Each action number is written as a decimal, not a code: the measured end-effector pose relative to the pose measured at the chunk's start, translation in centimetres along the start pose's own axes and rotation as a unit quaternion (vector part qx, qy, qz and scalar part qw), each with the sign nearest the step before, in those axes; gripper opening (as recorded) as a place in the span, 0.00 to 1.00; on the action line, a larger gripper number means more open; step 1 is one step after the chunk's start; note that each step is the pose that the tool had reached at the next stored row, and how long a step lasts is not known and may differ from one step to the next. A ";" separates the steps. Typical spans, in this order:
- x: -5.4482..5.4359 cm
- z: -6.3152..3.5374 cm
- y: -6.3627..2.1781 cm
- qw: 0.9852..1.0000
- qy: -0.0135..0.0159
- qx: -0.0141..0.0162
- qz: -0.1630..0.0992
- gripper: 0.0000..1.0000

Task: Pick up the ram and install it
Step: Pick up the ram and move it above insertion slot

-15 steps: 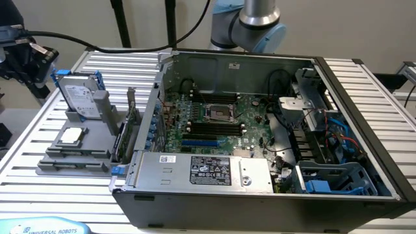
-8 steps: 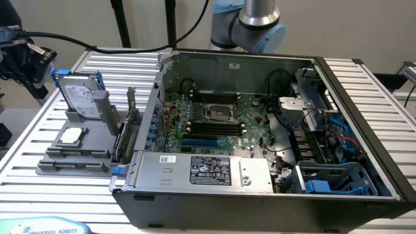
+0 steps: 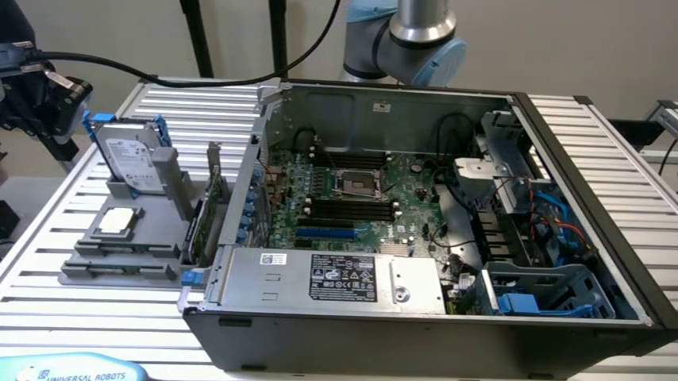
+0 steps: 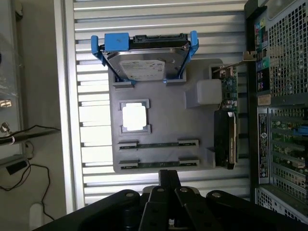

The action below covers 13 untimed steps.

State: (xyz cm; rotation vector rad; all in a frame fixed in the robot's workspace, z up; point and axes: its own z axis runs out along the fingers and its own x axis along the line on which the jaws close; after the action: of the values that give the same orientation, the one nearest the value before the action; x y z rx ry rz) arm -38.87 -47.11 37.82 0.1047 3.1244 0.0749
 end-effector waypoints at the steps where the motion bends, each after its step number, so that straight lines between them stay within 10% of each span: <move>1: 0.0 0.00 0.00 1.000 0.000 0.000 0.000 0.11; 13: 0.1 0.02 -0.01 0.999 0.002 0.000 -0.051 0.11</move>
State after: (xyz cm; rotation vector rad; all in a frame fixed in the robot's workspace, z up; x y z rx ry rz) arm -38.97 -47.11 37.80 -0.0546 3.1281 0.0754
